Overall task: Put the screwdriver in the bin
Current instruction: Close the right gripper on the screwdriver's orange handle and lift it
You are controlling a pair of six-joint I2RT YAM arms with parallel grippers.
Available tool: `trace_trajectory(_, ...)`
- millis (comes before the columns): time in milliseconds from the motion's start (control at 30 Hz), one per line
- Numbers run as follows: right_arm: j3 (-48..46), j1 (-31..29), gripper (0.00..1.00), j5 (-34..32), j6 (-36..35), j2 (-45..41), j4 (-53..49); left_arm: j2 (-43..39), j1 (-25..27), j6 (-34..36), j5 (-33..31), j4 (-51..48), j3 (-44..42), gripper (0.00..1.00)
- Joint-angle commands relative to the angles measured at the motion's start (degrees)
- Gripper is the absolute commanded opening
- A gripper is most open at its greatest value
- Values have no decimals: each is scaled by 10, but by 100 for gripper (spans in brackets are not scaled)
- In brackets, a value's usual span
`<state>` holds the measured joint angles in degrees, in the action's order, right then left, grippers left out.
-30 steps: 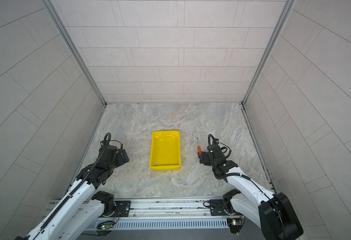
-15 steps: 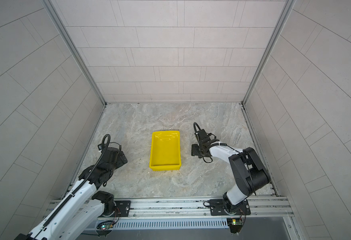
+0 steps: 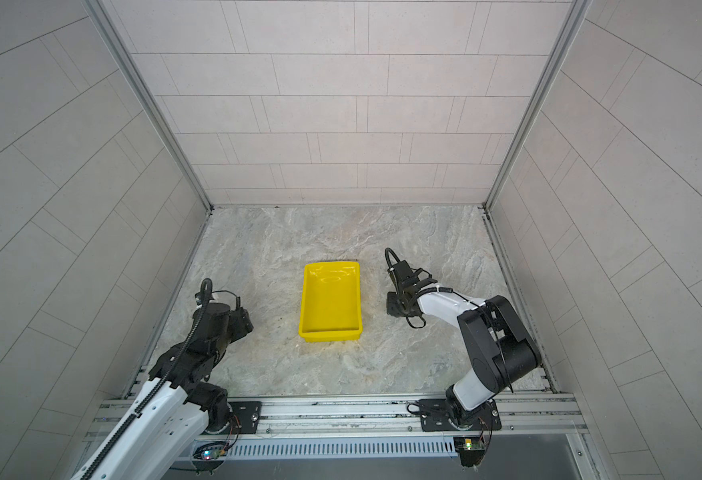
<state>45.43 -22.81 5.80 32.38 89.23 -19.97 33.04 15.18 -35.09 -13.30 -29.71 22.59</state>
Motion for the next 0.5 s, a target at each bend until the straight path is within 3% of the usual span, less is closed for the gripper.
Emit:
trace_trajectory(0, -7, -6, 22, 4, 14, -22, -40, 22, 0, 12, 12, 14, 0, 80)
trace_trajectory(233, 0, -31, 9, -4, 48, -116, -77, 31, -1, 14, 17, 14, 4, 78)
trace_trajectory(367, 7, -86, 5, -23, 110, -193, -82, 20, -1, 13, 16, 16, -1, 78)
trace_trajectory(467, -3, -152, 6, -43, 182, -234, -25, 22, 0, 14, 20, 17, -1, 78)
